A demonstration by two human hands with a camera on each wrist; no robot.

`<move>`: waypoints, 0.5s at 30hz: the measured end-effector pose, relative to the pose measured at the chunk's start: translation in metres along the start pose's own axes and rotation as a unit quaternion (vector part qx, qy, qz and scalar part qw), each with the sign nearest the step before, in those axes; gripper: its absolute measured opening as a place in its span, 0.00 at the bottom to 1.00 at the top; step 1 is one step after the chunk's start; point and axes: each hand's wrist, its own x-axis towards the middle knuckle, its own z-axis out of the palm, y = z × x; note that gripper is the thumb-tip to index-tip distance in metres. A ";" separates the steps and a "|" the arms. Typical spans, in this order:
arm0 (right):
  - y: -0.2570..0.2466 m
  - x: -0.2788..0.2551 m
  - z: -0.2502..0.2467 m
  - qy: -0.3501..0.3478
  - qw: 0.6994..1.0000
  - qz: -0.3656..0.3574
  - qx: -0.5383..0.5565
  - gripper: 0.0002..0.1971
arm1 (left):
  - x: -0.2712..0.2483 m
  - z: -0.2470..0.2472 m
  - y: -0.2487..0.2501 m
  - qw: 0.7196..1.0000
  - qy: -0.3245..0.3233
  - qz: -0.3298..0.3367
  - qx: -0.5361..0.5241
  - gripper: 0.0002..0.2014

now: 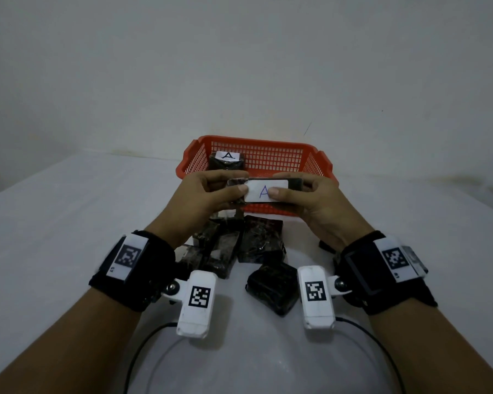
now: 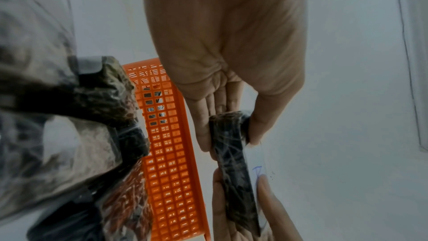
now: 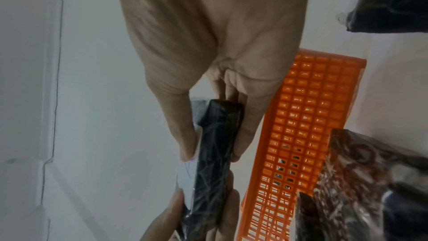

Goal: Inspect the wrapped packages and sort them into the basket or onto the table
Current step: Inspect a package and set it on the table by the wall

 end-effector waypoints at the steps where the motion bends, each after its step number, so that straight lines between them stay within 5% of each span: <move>1: 0.000 0.000 -0.001 -0.002 1.000 -0.001 -0.009 0.30 | 0.000 0.000 0.000 1.000 -0.008 -0.005 -0.008 0.17; 15: -0.006 -0.001 -0.008 -0.017 0.999 -0.004 -0.034 0.31 | -0.002 0.002 0.003 1.000 -0.015 -0.006 0.000 0.21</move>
